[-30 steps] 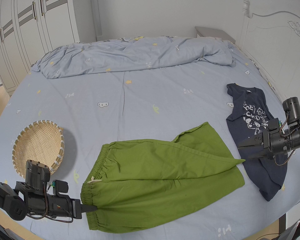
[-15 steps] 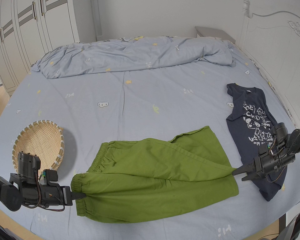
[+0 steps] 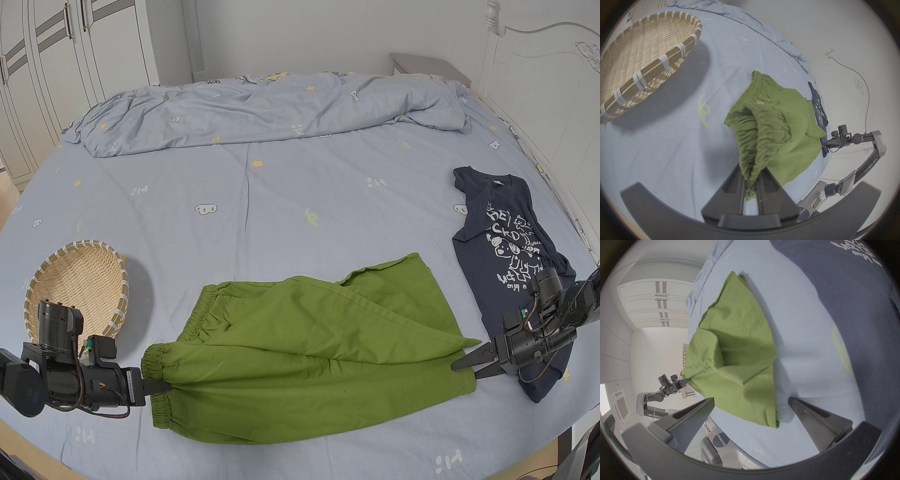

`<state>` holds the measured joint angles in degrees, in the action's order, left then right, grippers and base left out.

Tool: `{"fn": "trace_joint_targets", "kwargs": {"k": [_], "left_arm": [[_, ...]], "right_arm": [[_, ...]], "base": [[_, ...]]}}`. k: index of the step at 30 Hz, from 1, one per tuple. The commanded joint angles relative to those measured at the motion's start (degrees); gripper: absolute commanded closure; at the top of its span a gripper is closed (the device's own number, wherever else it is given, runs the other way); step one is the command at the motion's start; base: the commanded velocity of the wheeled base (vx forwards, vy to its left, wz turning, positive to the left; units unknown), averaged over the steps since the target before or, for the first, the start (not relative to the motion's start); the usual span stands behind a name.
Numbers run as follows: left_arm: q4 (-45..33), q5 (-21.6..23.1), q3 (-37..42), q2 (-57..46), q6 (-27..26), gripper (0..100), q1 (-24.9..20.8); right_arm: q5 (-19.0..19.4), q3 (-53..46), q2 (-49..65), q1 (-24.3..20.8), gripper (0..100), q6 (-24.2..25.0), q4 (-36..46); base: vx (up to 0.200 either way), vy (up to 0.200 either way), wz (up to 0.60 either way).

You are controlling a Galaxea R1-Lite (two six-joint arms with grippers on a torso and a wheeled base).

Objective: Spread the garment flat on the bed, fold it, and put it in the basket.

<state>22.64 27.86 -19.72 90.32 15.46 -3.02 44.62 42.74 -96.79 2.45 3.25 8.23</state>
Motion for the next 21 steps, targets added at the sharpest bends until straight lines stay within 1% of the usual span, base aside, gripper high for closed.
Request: {"fn": "trace_joint_targets", "kwargs": {"k": [1,8,12,13,21], "left_arm": [[0.04,0.01,-0.05,0.38,0.01,100,-0.05],[0.04,0.01,-0.05,0.38,0.01,100,-0.14],[0.04,-0.08,-0.05,0.38,0.01,100,-0.14],[0.04,-0.08,-0.05,0.38,0.01,100,-0.14],[0.04,-0.08,-0.05,0.38,0.01,100,-0.14]], "right_arm": [[-0.06,-0.64,-1.91,-1.31,0,0.08,-0.67],[0.12,-0.38,-3.67,-1.48,0,0.17,-0.93],[1.53,-0.64,-3.49,-1.66,0,0.17,-1.55],[1.61,-0.64,-3.40,-1.66,100,0.17,-1.55],[1.17,-0.64,-3.49,-0.08,100,0.17,-1.72]], "base": [[0.000,0.000,0.00],[0.000,0.000,0.00],[0.000,0.000,0.00],[0.000,0.000,0.00],[0.000,0.000,0.00]]}}
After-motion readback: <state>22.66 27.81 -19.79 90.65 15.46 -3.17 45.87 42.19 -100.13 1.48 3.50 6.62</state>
